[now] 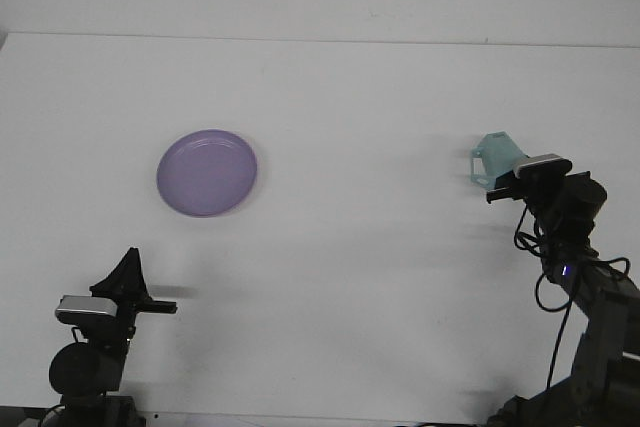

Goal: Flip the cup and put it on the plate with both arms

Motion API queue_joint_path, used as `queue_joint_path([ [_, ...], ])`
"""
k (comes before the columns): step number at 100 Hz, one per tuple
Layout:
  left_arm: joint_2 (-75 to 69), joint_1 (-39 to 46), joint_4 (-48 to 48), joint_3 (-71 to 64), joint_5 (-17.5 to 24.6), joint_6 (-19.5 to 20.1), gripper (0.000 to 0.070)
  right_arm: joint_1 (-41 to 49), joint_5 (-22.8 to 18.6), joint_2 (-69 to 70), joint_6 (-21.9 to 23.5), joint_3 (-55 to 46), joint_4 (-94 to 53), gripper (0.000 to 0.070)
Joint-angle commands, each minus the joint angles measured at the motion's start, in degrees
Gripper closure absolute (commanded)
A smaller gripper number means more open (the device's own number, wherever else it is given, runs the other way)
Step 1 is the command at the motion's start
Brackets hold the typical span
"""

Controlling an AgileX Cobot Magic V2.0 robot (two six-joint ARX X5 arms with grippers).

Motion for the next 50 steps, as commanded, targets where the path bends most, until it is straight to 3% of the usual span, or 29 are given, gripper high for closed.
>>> queue_joint_path([
  [1, 0.0, 0.1, 1.5, -1.0, 0.0, -0.2, 0.0688, 1.5, 1.7, -4.0, 6.3, 1.1, -6.5, 0.0696],
  [18, 0.0, 0.0, 4.0, -0.5, 0.0, -0.4, 0.0688, 7.5, 7.0, -16.6, 13.8, 1.2, -24.3, 0.0696],
  [26, 0.0, 0.0, 3.9, -0.1, 0.0, -1.9, 0.0688, 10.4, 7.1, -21.8, 16.6, 2.2, -33.9, 0.0696],
  [50, 0.0, 0.0, 4.3, 0.3, 0.0, -5.2, 0.0688, 22.1, 7.0, -27.7, 18.3, 12.2, -65.4, 0.0696],
])
